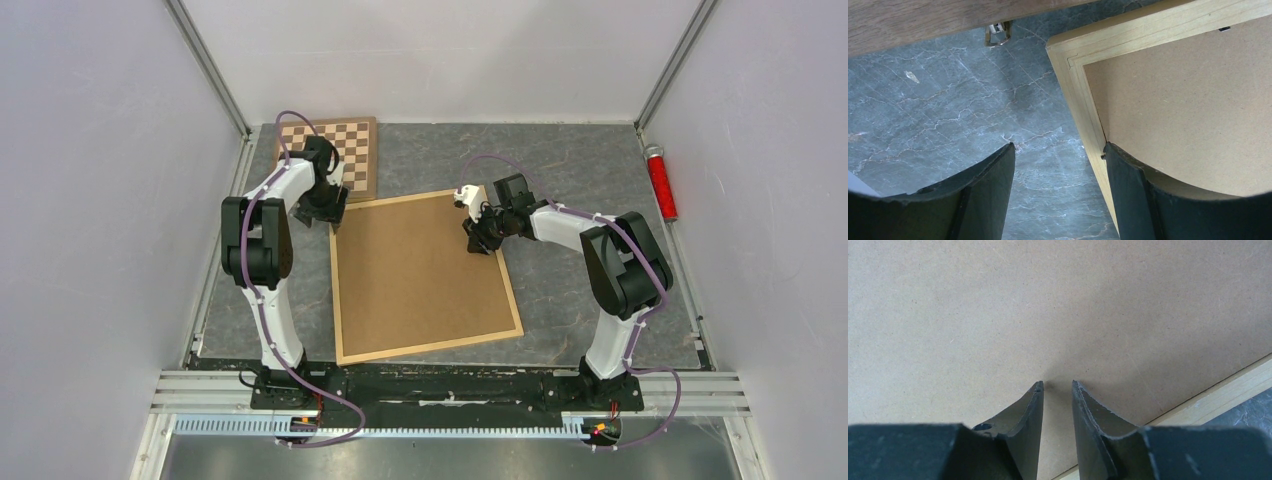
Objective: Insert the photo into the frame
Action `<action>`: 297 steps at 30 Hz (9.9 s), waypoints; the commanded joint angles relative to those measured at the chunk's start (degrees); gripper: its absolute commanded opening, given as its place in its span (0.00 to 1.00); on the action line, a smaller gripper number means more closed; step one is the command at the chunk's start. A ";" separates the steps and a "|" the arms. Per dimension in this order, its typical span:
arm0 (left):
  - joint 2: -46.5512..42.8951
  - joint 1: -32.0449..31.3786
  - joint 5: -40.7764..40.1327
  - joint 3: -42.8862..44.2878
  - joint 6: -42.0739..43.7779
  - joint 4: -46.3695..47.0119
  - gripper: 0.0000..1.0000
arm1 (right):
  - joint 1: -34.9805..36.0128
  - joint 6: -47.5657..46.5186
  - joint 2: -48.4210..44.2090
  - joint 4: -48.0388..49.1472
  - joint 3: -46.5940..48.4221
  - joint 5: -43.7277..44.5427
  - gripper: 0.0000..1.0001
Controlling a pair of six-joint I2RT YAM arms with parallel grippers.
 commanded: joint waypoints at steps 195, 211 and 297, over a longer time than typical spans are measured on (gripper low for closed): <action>-19.30 2.98 14.02 -28.49 4.29 4.59 0.75 | 0.64 1.95 4.64 -10.91 -3.25 1.80 0.29; -18.55 1.73 15.23 -28.16 4.19 4.58 0.75 | 0.68 1.97 4.72 -10.98 -3.31 1.92 0.29; -20.61 4.10 14.91 -25.60 6.99 0.80 0.75 | 0.60 1.83 4.80 -10.91 -3.36 1.74 0.28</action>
